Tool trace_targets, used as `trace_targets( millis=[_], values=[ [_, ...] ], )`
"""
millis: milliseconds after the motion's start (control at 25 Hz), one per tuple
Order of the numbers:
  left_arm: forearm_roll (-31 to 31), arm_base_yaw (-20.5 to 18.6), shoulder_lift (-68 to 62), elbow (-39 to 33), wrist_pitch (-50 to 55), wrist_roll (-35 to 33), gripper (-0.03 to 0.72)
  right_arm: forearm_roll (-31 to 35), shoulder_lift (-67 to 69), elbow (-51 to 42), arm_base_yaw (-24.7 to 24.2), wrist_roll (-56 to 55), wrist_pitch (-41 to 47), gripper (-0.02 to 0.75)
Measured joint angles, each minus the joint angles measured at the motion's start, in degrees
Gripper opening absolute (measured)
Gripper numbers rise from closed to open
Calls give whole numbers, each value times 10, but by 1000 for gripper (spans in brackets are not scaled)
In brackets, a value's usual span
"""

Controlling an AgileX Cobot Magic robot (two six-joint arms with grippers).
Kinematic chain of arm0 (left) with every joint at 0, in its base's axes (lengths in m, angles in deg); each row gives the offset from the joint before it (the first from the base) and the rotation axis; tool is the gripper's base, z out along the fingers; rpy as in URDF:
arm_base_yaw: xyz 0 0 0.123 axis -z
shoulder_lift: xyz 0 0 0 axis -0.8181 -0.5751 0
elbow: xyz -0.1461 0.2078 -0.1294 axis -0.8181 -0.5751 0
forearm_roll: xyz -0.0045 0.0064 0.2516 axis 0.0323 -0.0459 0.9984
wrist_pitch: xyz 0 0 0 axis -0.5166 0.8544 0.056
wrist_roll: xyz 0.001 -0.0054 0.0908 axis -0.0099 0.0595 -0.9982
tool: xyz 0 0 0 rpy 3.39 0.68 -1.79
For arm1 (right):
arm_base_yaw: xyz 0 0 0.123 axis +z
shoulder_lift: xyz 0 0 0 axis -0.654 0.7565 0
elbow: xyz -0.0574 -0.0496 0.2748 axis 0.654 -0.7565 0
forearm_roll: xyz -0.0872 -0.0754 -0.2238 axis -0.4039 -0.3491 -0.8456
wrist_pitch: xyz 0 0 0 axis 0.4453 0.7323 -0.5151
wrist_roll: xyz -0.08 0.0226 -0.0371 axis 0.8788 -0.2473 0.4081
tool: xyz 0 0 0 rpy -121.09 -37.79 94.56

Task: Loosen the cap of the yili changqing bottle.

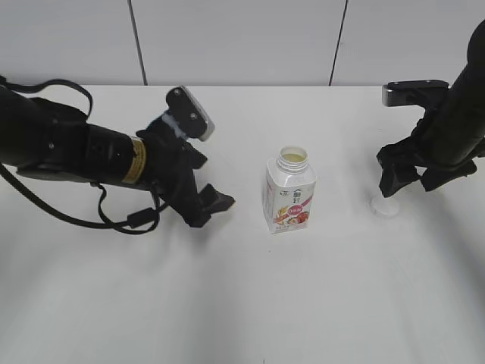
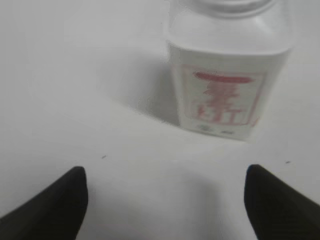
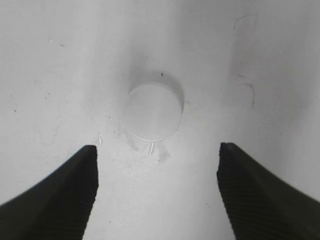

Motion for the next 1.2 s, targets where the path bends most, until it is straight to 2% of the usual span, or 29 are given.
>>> trace_targets(
  millis=[200, 440, 560, 640, 920, 1000, 1200],
  values=[
    [-2, -23, 58, -2, 127, 0, 584, -25, -24, 7, 0, 1, 1, 585],
    [-26, -45, 96, -2, 334, 0, 583, -50, -43, 40, 0, 1, 4, 585],
    [-110, -62, 105, 12, 406, -7, 575, -51, -47, 58, 0, 1, 8, 585],
    [-194, -75, 115, 27, 433, -45, 568, -51, -47, 76, 0, 1, 20, 585],
    [-545, -131, 131, 112, 565, -358, 565, -67, -47, 145, 0, 1, 92, 585],
    [-596, -149, 131, 132, 602, -402, 565, -74, -47, 167, 0, 1, 119, 585],
    [-657, -184, 135, 158, 680, -473, 565, -71, -49, 210, -20, 1, 196, 585]
  ],
)
